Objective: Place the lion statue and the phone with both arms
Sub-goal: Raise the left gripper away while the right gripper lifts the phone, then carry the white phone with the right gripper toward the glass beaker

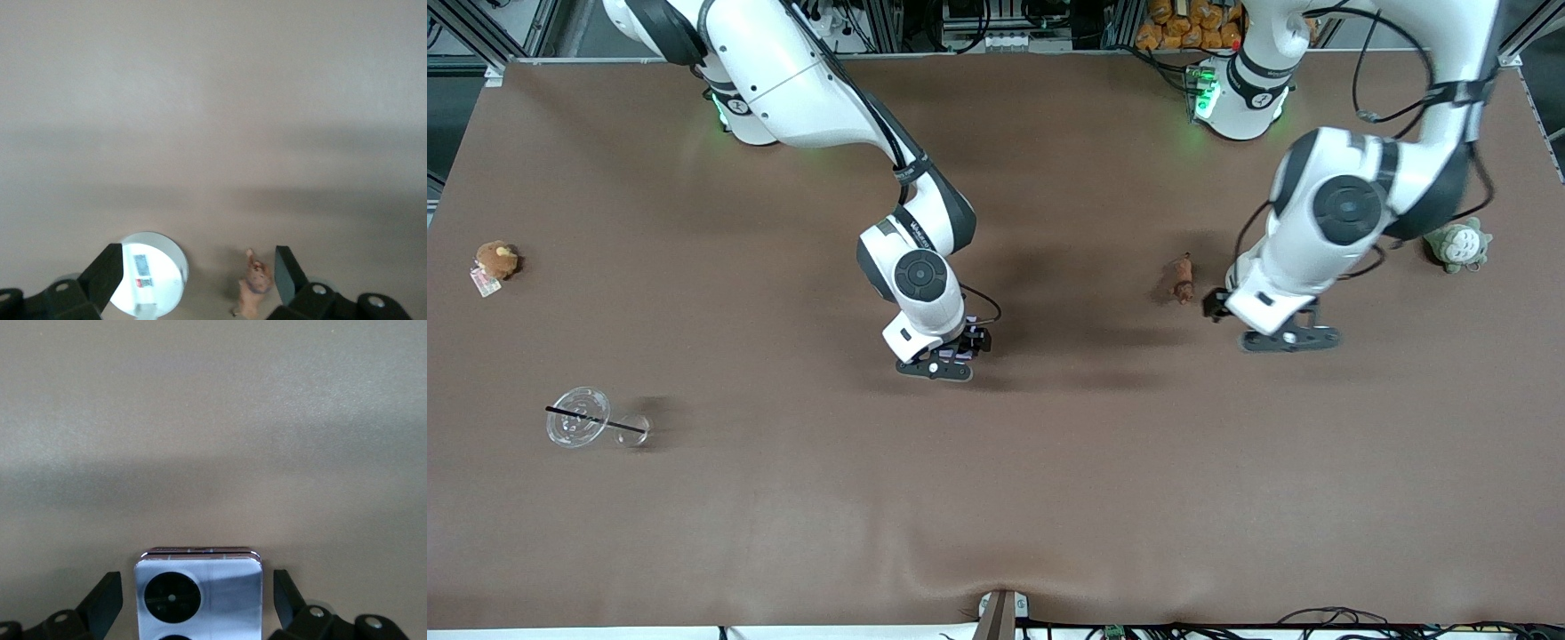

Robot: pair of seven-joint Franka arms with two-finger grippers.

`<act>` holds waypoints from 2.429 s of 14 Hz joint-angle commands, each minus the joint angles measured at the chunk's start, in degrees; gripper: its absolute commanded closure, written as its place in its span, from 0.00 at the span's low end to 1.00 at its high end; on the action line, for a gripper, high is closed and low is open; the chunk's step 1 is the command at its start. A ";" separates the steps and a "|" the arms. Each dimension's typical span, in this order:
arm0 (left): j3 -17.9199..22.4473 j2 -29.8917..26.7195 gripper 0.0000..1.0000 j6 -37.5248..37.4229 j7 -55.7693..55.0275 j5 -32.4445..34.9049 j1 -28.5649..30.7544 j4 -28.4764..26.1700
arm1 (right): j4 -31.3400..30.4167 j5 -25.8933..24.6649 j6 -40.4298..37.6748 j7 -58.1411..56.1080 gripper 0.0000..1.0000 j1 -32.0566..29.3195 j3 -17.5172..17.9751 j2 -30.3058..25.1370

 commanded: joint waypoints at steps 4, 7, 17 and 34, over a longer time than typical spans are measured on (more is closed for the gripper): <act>-0.39 -4.09 0.00 -7.16 8.27 0.31 8.72 9.89 | 1.64 -0.64 -0.22 4.17 0.00 0.57 -0.43 1.44; -0.12 -4.00 0.00 -14.99 8.27 0.22 9.16 16.94 | 1.73 -0.64 -0.13 4.26 0.00 0.66 -0.43 2.06; -0.30 -5.41 0.00 -30.46 4.31 -8.65 11.19 28.81 | 5.58 -2.22 -1.27 -0.57 0.56 -2.67 -0.61 1.44; -0.30 -2.94 0.00 -32.32 11.35 -10.68 10.65 31.37 | 8.41 -2.13 -3.73 -44.96 0.52 -36.60 -0.61 1.26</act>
